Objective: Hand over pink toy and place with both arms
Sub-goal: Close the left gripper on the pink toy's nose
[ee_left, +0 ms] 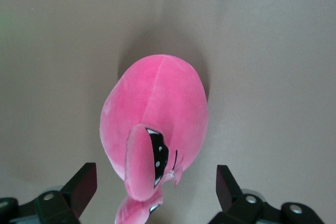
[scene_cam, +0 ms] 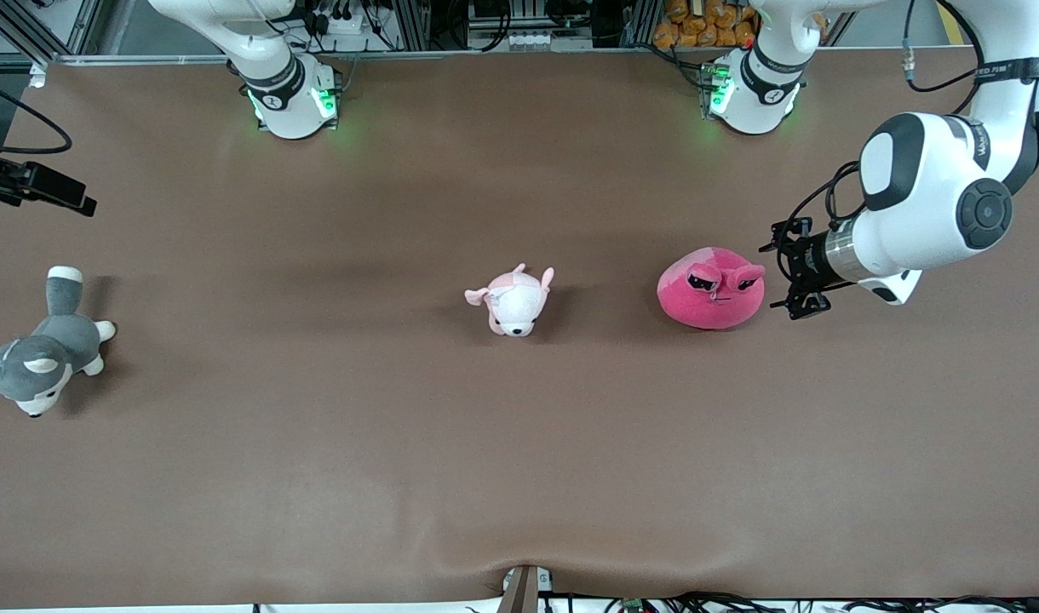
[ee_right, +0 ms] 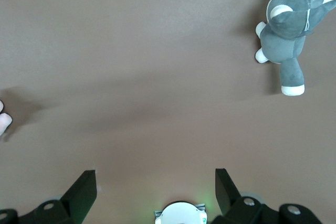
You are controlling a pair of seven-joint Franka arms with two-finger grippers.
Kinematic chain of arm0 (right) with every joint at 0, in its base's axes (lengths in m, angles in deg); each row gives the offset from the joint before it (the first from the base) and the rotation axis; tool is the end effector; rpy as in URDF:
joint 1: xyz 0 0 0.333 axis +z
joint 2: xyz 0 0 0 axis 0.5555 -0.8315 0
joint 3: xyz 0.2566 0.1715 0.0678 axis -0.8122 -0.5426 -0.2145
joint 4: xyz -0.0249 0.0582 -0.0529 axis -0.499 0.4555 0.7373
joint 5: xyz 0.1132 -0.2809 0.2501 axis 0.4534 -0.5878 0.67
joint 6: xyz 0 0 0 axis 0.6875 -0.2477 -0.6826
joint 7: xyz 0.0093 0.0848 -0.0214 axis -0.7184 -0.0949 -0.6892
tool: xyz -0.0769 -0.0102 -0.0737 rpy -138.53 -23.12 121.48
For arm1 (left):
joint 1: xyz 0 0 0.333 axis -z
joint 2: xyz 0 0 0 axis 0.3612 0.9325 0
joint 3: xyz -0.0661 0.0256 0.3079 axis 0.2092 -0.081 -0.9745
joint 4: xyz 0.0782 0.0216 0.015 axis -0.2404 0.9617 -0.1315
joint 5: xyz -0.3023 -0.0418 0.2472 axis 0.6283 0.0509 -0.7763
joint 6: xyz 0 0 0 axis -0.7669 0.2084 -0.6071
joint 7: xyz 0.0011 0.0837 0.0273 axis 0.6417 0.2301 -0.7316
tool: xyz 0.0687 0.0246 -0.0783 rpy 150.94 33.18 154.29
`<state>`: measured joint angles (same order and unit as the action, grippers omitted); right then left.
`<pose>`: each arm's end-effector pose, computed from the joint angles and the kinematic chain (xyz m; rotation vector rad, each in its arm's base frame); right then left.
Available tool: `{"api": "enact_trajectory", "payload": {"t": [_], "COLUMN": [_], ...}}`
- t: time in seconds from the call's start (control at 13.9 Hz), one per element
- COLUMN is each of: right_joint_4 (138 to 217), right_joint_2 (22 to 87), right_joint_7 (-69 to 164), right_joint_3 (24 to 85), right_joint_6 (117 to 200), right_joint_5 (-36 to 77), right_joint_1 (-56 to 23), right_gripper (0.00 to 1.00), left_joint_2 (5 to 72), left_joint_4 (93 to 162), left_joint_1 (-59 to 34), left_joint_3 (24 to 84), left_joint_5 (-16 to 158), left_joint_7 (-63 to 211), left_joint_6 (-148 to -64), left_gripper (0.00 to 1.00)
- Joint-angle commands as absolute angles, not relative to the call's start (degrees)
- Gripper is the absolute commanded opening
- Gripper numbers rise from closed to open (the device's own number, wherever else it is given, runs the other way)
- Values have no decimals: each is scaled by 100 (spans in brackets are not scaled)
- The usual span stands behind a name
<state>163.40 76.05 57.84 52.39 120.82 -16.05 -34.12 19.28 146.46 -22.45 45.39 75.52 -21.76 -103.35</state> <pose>0.5392 -0.0340 0.6366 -3.1206 0.2491 0.2256 0.5386 -0.0908 0.3667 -1.9689 -2.3677 0.4461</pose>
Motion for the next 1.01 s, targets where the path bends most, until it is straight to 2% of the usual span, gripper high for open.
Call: {"api": "enact_trajectory", "payload": {"t": [0.0, 0.22, 0.36, 0.79, 0.94], "right_joint_4": [16298, 16298, 16298, 16316, 16316], "right_joint_2": [7647, 7639, 7612, 7410, 7253], "right_joint_7": [5866, 5875, 5866, 5875, 5866], "right_joint_3": [5235, 5235, 5235, 5244, 5244], "right_joint_6": [12040, 12058, 12084, 12742, 13006], "right_joint_5": [-1644, -1635, -1643, -1679, -1714], "right_joint_1": [-3348, -3348, -3348, -3374, -3366], "right_gripper": [100, 100, 100, 100, 100], "left_joint_2": [1946, 2061, 2157, 2201, 2228], "left_joint_4": [14822, 14787, 14787, 14760, 14743], "left_joint_1": [-2240, -2232, -2214, -2196, -2179], "left_joint_3": [4566, 4557, 4557, 4566, 4592], "left_joint_5": [7760, 8033, 8051, 8051, 8060], "left_joint_7": [-2255, -2255, -2255, -2264, -2255], "left_joint_6": [-10583, -10627, -10653, -10724, -10724], "left_gripper": [100, 95, 86, 49, 32]}}
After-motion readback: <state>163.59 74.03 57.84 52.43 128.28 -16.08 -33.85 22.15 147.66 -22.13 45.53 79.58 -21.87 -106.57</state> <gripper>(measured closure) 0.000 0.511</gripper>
